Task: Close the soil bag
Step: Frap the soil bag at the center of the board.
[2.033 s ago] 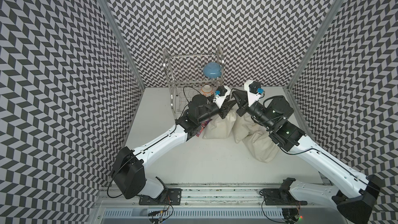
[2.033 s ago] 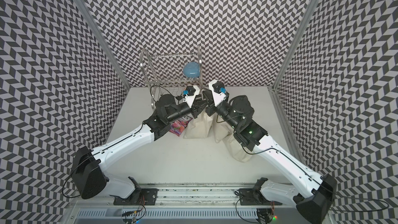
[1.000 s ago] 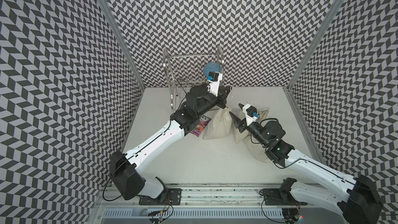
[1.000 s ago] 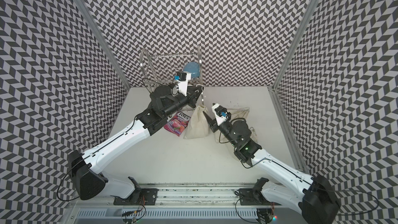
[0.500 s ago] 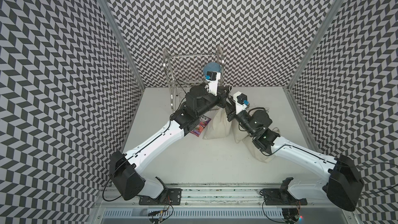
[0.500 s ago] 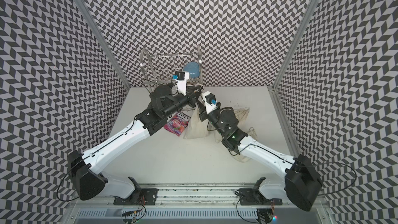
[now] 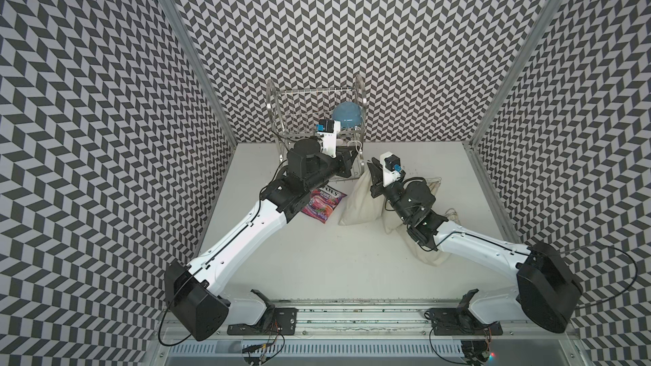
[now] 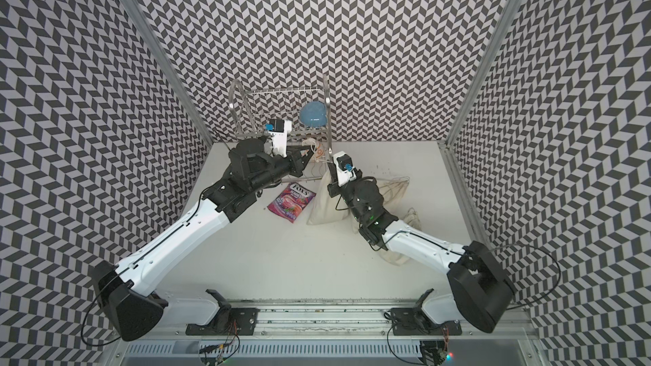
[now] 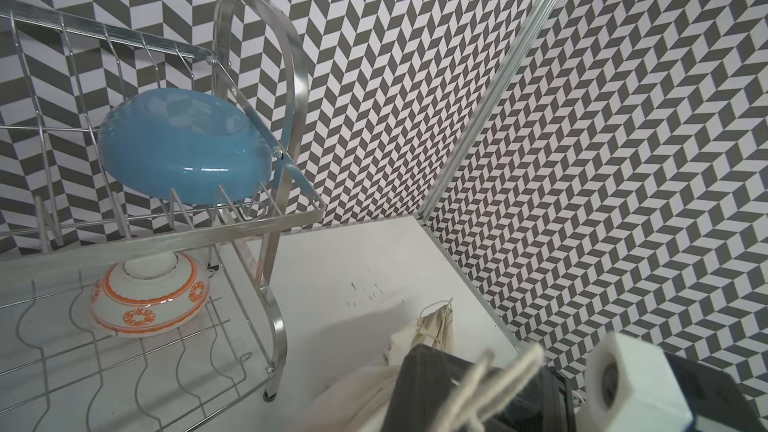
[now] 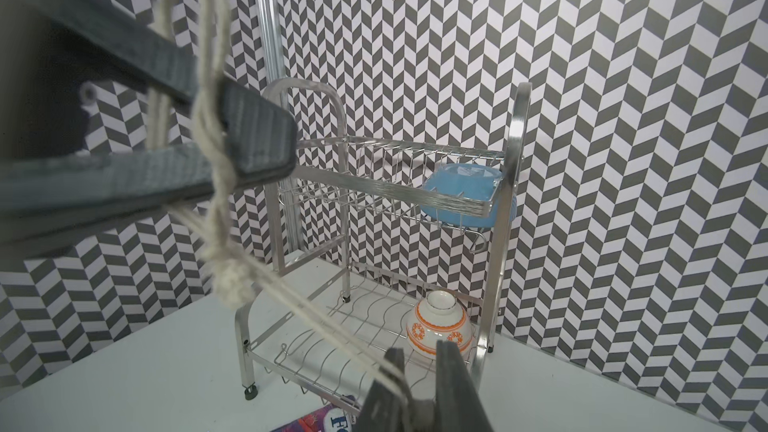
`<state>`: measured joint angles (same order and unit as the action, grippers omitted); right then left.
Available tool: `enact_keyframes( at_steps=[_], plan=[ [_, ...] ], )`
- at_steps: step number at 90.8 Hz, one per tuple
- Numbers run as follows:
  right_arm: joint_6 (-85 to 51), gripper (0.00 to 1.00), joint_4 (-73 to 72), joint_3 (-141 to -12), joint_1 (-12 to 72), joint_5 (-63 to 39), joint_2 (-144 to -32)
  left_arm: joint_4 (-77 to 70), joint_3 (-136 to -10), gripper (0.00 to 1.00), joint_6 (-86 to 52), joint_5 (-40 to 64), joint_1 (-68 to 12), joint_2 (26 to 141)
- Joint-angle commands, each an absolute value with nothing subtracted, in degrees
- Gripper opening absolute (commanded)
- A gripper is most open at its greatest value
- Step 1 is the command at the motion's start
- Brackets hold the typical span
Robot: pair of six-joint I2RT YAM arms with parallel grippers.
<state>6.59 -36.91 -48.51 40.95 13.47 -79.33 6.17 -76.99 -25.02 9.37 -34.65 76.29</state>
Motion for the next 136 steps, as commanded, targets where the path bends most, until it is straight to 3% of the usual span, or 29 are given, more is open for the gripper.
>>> enact_keyframes(
  at_steps=[1, 29, 63, 95, 136],
  plan=[
    [9.2, 0.21, -21.01, -47.86, 34.98, 29.05, -78.7, -4.9, -86.72, 0.0, -25.03, 6.53, -30.71, 64.83],
    [4.6, 0.15, -17.55, -45.56, 33.01, 29.65, -88.54, -4.44, -82.96, 0.0, -27.41, 5.7, -29.19, 62.6],
    [5.19, 0.14, -7.69, -52.86, 32.44, 30.65, -79.1, -3.57, -82.34, 0.0, -29.63, 7.89, -25.39, 60.2],
    [2.54, 0.13, -7.44, -48.75, 32.43, 36.85, -90.03, -7.0, -74.94, 0.0, -32.85, 6.8, -23.89, 55.69],
    [7.99, 0.38, -20.62, -42.79, 35.9, 12.1, -76.75, -11.32, -72.98, 0.0, -36.5, 15.9, -23.88, 61.18]
  ],
)
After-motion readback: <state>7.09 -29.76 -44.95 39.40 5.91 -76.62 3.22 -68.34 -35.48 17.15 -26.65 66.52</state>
